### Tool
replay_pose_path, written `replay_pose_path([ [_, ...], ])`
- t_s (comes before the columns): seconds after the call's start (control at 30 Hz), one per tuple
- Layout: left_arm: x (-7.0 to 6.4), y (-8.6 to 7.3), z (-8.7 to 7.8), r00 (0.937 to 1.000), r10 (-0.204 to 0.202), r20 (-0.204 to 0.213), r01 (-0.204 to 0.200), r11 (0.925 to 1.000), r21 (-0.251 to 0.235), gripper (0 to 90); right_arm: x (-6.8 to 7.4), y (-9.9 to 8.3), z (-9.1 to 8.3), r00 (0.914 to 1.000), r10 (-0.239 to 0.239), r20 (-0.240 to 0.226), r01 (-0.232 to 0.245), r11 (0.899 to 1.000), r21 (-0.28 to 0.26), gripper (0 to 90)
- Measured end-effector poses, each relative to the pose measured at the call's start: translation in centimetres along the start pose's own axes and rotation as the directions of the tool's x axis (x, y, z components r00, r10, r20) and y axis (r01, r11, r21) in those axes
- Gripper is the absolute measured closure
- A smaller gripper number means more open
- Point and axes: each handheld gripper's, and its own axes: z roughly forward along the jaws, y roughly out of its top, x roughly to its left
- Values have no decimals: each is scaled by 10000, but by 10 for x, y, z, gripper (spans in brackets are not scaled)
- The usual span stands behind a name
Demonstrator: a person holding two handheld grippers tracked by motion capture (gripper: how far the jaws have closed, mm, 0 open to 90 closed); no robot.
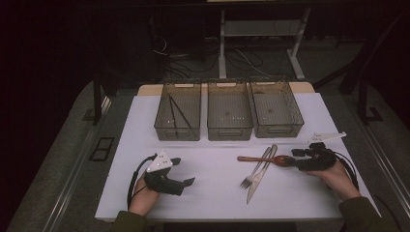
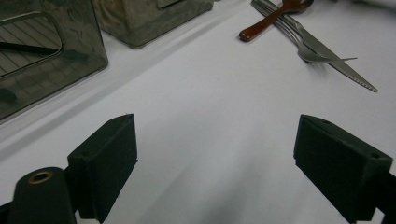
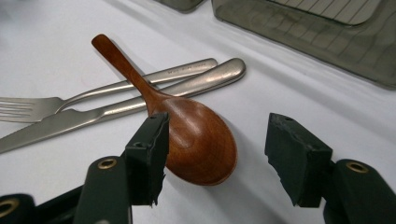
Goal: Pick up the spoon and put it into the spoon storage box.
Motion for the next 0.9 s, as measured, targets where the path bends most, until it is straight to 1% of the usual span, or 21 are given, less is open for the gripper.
replay_pose_path([
  [0.1, -1, 0, 0, 10000, 61, 9, -61, 10000, 38, 124, 1, 0, 3, 9999, -113, -100, 114, 9999, 111, 397],
  [0.33, -1, 0, 0, 10000, 82, 40, -82, 10000, 53, 124, 3, 0, 4, 9996, -252, -122, 255, 9994, 232, 416],
  [0.53, 0, 0, 1, 10000, 59, 56, -59, 10000, 56, 125, 5, -1, 8, 9976, -681, -134, 687, 9964, 494, 445],
  [0.63, 0, 0, 1, 10000, 38, 72, -38, 10000, 25, 124, 7, -1, 8, 9959, -902, -61, 904, 9945, 523, 477],
  [0.7, 0, 0, 1, 10000, 5, 87, -5, 10000, 0, 124, 8, -2, 8, 9934, -1147, -1, 1146, 9919, 542, 504],
  [0.8, 0, 0, 1, 10000, 2, 99, -3, 10000, 28, 125, 9, -2, 8, 9920, -1258, -80, 1261, 9906, 524, 539],
  [0.87, 0, 0, 1, 10000, 7, 92, -7, 10000, 43, 125, 10, -2, 8, 9894, -1429, -238, 1440, 9881, 536, 577],
  [0.9, 0, 0, 1, 10000, 11, 92, -11, 10000, 38, 125, 11, -2, 8, 9894, -1427, -274, 1441, 9879, 580, 590],
])
